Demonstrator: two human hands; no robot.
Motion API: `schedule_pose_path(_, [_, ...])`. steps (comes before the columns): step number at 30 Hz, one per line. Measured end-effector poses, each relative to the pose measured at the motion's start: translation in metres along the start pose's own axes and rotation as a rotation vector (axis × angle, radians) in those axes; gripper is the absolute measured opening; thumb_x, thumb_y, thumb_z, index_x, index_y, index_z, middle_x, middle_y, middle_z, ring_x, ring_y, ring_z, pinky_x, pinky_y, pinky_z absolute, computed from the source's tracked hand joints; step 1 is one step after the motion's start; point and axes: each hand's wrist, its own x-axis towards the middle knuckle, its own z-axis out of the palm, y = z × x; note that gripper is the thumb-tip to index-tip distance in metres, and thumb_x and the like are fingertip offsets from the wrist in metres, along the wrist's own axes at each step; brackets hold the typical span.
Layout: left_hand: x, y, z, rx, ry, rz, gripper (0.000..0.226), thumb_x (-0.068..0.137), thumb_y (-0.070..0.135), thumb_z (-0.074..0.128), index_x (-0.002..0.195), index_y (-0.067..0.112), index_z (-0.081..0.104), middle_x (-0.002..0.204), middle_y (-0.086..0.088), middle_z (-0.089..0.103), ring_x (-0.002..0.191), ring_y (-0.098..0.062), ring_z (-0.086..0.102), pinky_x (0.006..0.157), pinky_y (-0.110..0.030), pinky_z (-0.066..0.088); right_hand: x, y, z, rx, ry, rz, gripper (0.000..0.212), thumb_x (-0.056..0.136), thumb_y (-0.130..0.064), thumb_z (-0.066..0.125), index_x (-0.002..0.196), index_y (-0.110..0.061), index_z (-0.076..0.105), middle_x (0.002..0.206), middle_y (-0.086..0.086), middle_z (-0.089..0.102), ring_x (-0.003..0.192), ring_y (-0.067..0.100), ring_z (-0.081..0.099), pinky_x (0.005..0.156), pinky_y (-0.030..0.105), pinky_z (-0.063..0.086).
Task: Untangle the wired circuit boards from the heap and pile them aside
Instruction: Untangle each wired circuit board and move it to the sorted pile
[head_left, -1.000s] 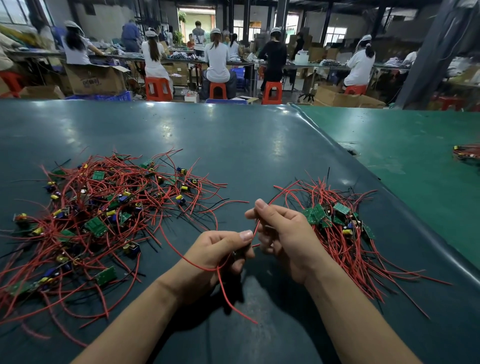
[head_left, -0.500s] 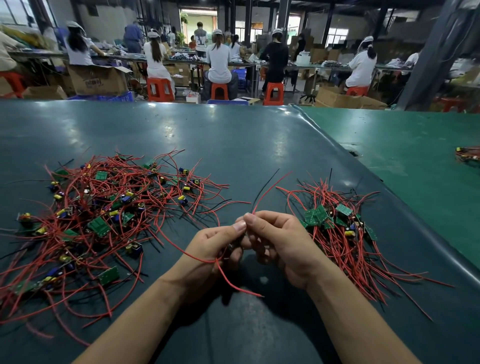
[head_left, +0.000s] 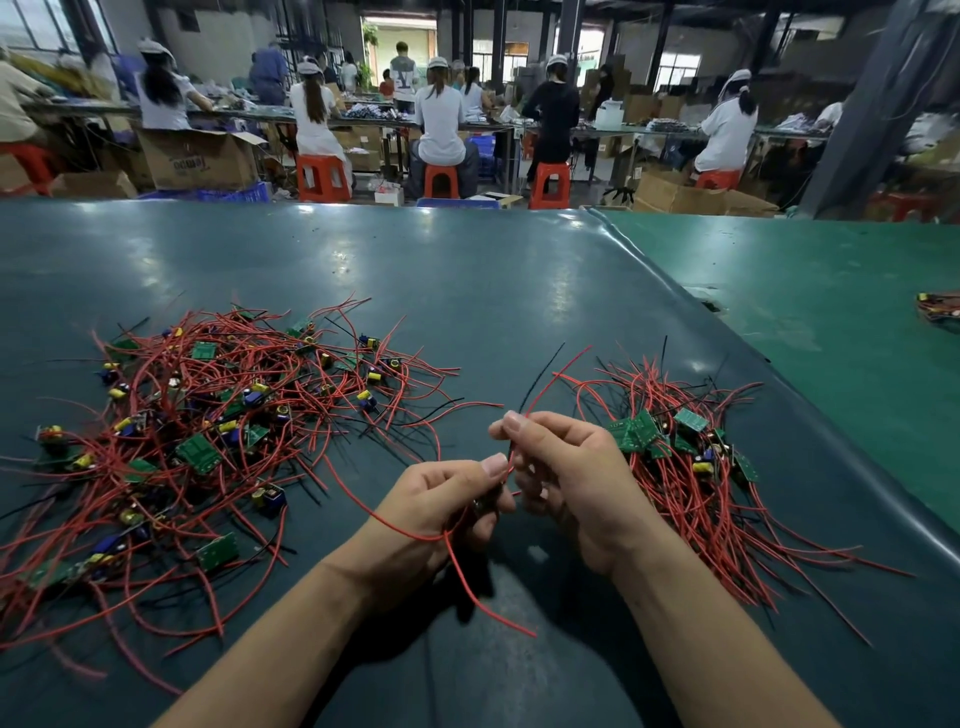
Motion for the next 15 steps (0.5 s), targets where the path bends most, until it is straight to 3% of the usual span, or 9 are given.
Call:
schedule_pose_path(6, [0.004,-0.002,-0.003,0.096,-0.034,0.042,0.032,0.084,0.035,0.070,0.062,0.011,0.069,0.051,-0.002,0.051,0.044,-0.010,0.043,0.048,-0.020,0.031,0.005,0.001,-0.003,0.069,0.206,-0.097,0.025,0.091,-0.021,0.065,0.071,-0.010,0.075,0.051,-0.005,0.048,0.037,0.005,0.031,0.037,0.015,0.025])
schedule_pose_path(11, [0.000,-0.003,-0.008,0.202,-0.121,0.031,0.036,0.073,0.050,0.066,0.064,0.015,0.069,0.046,-0.001,0.048,0.043,-0.013,0.037,0.044,-0.023,0.023,0.010,-0.007,-0.016,0.207,0.413,-0.189,0.021,0.094,-0.015,0.062,0.079,0.000,0.067,0.054,-0.006,0.058,0.035,0.004,0.033,0.034,0.015,0.024])
schedule_pose_path(15, [0.001,-0.002,-0.012,0.145,-0.143,0.020,0.036,0.068,0.045,0.071,0.059,0.011,0.066,0.046,-0.006,0.042,0.041,-0.016,0.036,0.048,-0.024,0.023,0.012,-0.008,-0.022,0.296,0.542,-0.217,0.026,0.099,-0.019,0.056,0.080,-0.004,0.067,0.054,-0.006,0.051,0.035,0.005,0.032,0.035,0.014,0.023])
